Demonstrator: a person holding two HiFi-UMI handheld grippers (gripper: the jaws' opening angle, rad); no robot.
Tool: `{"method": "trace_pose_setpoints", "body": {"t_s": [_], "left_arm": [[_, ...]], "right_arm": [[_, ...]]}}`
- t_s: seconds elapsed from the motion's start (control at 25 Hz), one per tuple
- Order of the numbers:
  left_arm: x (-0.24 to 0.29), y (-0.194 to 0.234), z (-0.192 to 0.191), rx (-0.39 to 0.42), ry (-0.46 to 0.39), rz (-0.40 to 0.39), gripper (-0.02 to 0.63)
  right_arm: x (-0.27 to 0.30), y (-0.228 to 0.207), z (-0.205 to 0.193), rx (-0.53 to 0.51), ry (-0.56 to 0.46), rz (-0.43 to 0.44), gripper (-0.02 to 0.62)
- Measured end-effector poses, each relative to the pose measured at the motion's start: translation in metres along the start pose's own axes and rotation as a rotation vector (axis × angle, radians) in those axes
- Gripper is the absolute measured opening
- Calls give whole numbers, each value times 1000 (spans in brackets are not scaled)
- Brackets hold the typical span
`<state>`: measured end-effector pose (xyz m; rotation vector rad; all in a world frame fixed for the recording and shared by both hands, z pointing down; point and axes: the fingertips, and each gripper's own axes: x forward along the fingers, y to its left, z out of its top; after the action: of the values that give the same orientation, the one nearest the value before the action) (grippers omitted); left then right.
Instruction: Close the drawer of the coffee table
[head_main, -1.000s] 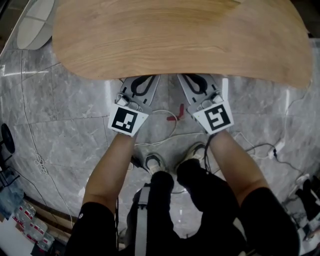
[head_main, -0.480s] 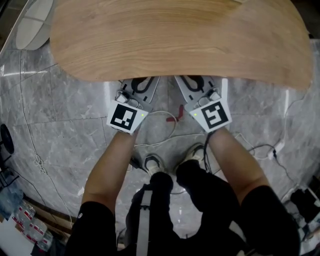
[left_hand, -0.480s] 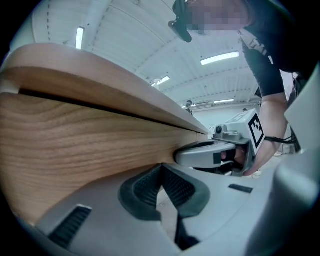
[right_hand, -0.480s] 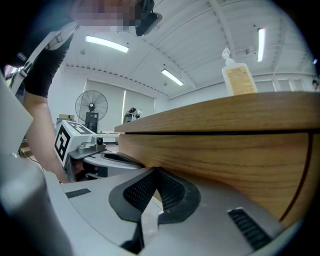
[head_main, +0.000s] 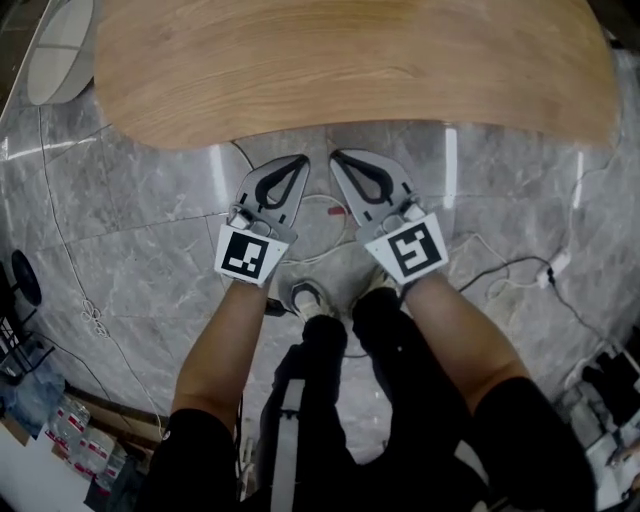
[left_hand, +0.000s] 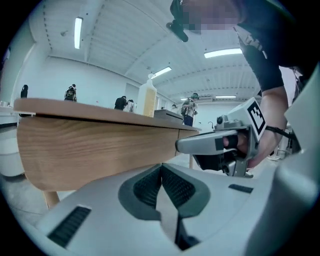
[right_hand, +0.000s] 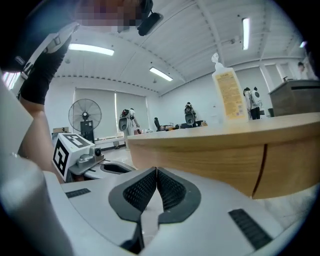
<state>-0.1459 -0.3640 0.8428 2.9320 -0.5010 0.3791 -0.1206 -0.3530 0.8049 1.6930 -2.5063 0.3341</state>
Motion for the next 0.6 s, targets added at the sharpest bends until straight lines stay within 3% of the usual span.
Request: {"method": "trace_pose_setpoints", "body": {"t_s": [0.32,0.6], "left_arm": [[-44,-38,95,-44,-15,8,8],[-80,-58,175,-30,-27,12,8]], "right_arm": [[-61,13,82,66,-6,-86,11],[-100,21,164,27,-41,-115,11]]}}
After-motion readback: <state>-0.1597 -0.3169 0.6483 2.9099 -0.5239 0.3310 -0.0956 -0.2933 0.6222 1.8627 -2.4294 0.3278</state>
